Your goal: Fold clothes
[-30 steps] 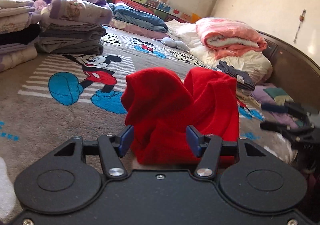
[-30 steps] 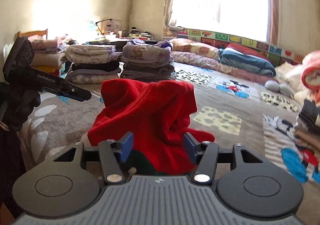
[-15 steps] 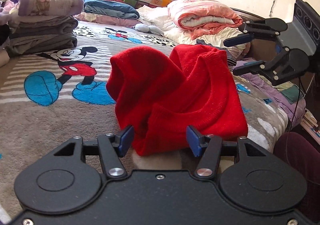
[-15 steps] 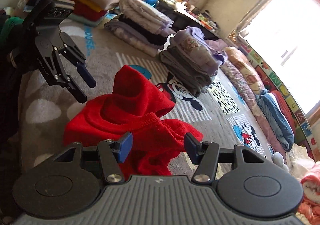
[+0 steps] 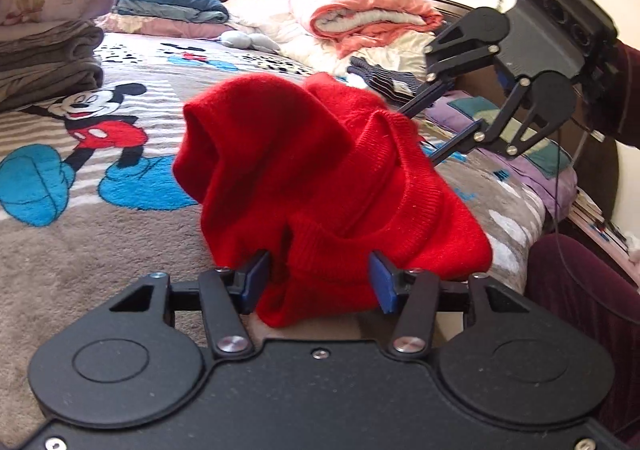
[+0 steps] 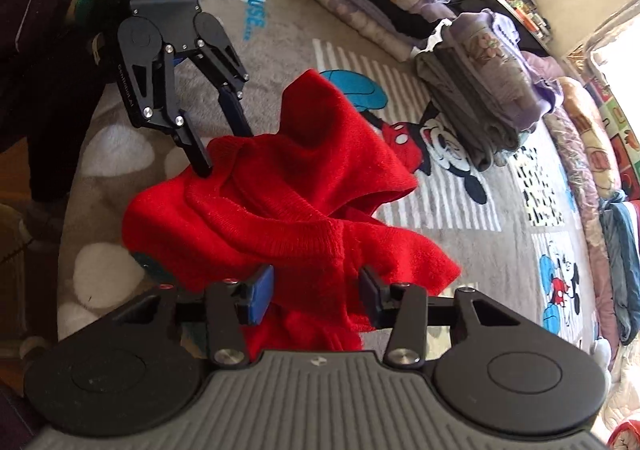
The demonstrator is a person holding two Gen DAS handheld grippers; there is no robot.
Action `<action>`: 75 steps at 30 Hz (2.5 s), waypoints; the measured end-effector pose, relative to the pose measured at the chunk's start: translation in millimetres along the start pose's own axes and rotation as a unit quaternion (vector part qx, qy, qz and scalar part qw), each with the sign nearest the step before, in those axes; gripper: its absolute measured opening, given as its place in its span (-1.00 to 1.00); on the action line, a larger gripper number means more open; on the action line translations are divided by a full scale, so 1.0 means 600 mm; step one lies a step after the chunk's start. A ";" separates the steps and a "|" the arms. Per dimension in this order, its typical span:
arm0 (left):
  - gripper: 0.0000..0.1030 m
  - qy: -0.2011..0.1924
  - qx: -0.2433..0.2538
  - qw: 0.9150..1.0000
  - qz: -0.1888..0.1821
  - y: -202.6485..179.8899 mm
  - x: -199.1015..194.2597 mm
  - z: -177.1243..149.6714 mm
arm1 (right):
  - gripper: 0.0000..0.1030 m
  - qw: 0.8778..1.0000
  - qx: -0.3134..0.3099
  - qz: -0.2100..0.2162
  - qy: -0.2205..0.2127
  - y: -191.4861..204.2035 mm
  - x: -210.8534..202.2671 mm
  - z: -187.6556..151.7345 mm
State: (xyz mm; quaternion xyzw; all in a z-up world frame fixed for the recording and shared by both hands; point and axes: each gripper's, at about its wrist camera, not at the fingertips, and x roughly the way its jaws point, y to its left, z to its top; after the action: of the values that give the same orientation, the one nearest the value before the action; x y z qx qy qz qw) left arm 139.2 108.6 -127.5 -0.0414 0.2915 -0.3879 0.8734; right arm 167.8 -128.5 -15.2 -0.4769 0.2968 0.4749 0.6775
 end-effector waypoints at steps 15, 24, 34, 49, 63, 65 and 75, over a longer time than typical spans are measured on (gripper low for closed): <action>-0.34 0.032 0.022 0.999 0.007 -0.003 0.013 -0.019 | -0.23 1.000 -0.019 0.009 0.005 0.032 0.029 -0.033; -0.82 0.029 0.041 0.998 0.047 -0.017 0.011 -0.017 | -0.80 0.998 0.058 0.020 -0.012 0.011 0.032 -0.042; -0.87 -0.081 0.090 0.983 0.135 -0.102 -0.056 0.034 | -0.91 0.987 0.092 -0.093 -0.090 0.046 -0.077 -0.076; -0.88 -0.168 0.206 0.940 0.215 -0.246 -0.148 0.196 | -0.92 0.952 0.103 -0.232 -0.170 0.066 -0.289 -0.090; -0.89 -0.171 0.291 0.916 0.216 -0.325 -0.243 0.279 | -0.93 0.927 0.075 -0.293 -0.221 0.072 -0.445 -0.063; -0.89 -0.171 0.293 0.916 0.212 -0.331 -0.252 0.282 | -0.93 0.926 0.072 -0.296 -0.225 0.072 -0.459 -0.062; -0.90 -0.124 0.331 0.911 0.211 -0.336 -0.246 0.297 | -0.94 0.929 0.073 -0.281 -0.228 0.067 -0.486 -0.066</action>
State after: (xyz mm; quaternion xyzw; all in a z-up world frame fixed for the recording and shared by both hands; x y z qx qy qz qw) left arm 25.6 44.5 150.6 0.2650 0.0376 -0.2601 0.9277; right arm 23.6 -266.7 204.7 -0.3690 0.0219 0.3384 0.8653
